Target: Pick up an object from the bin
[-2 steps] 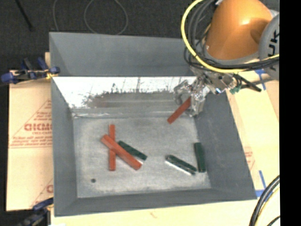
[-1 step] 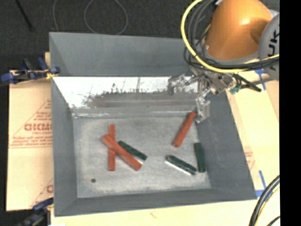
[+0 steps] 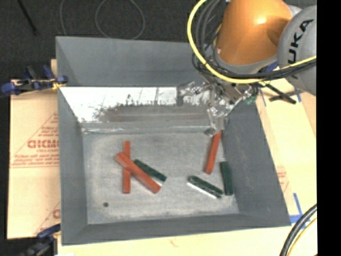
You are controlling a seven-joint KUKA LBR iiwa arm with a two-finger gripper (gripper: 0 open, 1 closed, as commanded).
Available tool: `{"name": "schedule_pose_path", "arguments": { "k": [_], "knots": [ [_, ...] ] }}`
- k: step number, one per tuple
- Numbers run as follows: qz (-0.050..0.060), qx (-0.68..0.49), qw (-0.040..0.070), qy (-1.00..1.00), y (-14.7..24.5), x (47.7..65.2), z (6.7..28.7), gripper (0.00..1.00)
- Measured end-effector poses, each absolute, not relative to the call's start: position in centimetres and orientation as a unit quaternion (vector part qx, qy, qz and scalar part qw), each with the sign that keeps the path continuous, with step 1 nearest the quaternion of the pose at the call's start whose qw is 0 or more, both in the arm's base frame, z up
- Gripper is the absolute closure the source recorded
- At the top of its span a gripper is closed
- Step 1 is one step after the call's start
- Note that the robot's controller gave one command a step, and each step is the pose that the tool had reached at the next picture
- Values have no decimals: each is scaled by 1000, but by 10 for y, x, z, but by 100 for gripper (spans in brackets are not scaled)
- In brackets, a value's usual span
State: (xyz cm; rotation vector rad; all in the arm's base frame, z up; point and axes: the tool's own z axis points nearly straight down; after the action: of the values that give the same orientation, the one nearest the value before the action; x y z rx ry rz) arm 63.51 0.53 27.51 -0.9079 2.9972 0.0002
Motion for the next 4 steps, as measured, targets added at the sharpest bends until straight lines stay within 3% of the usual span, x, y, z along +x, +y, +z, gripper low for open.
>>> {"name": "schedule_pose_path", "arguments": {
  "k": [1,2,3,4],
  "knots": [
    [1,-232,-3,973,-16,566,134,0],
    [1,-222,-3,975,-48,527,66,0],
    [-1,-225,2,974,-46,530,71,100],
    [0,-110,4,994,-41,539,133,100]
  ]
}}
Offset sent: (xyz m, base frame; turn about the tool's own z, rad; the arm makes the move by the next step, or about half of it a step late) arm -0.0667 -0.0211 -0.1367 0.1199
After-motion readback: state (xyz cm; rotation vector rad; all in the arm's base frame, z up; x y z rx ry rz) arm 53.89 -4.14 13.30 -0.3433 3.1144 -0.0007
